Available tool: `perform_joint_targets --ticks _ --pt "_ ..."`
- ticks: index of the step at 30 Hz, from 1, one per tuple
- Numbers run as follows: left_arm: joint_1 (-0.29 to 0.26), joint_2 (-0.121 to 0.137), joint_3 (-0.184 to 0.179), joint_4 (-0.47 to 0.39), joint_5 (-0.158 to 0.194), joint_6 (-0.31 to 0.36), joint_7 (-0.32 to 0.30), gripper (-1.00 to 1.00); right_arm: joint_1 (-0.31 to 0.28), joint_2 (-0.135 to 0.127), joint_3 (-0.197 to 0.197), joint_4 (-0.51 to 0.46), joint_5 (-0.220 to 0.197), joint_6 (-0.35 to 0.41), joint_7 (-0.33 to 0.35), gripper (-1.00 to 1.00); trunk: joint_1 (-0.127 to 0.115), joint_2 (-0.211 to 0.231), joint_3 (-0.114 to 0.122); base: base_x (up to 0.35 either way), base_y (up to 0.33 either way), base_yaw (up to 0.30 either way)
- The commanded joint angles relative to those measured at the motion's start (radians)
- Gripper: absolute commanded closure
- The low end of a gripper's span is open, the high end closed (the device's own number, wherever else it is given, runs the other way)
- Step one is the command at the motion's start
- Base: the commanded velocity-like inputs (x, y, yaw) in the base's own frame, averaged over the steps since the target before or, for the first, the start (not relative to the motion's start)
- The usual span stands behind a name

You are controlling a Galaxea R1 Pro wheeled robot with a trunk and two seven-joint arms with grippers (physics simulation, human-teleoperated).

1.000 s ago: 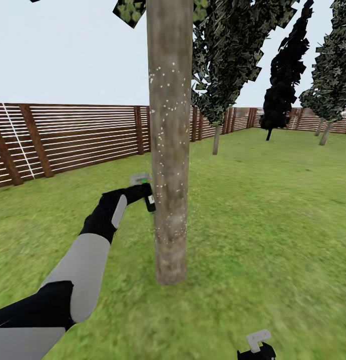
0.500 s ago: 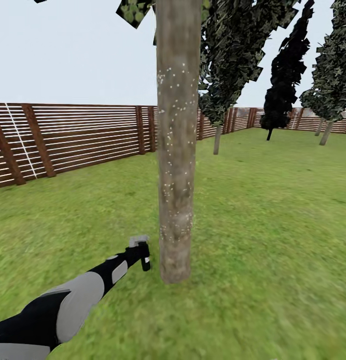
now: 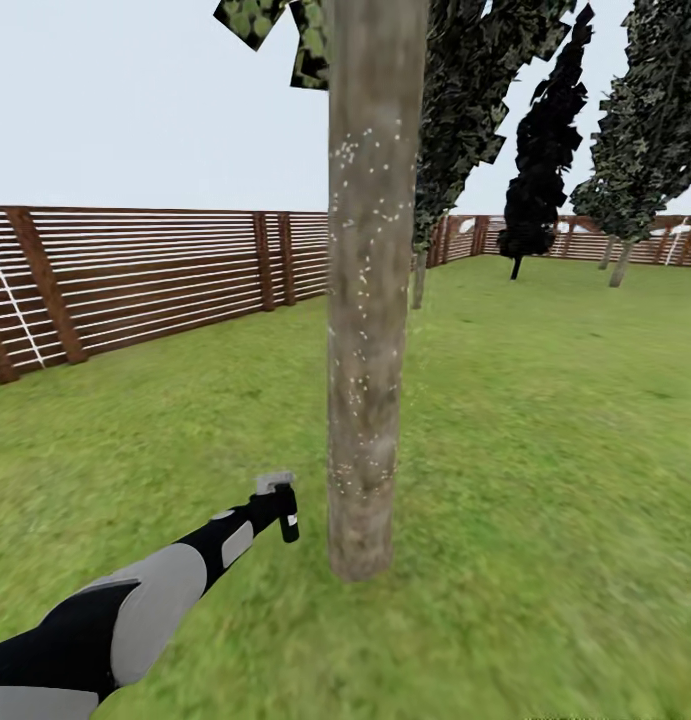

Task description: In the garden, pick up the pesticide atomizer on the floor and spray pesticide onto both trees until each tree trunk is fully covered.

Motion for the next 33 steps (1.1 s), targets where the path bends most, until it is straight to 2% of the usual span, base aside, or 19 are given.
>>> perform_joint_targets --ticks 1,15,23,33 --pt "0.000 0.000 0.006 0.001 0.001 -0.002 -0.004 1.00 -0.002 0.000 0.005 0.005 0.008 -0.005 -0.007 -1.00 0.000 -0.001 -0.001 0.175 0.332 -0.298" --pt "0.000 -0.001 0.006 0.001 0.001 0.000 -0.004 1.00 -0.002 0.002 0.005 0.005 0.008 -0.004 -0.006 -1.00 0.000 -0.001 -0.001 0.048 0.347 -0.299" --pt "0.000 -0.001 0.006 0.002 0.001 0.000 -0.004 1.00 0.000 0.002 0.005 0.005 0.008 -0.004 -0.006 -1.00 0.000 -0.001 -0.001 0.000 0.350 -0.125" --pt "0.000 -0.001 0.006 0.002 0.001 0.000 -0.004 1.00 0.004 0.002 0.005 0.005 0.008 -0.004 -0.006 -1.00 0.000 -0.001 -0.001 0.000 0.350 -0.287"
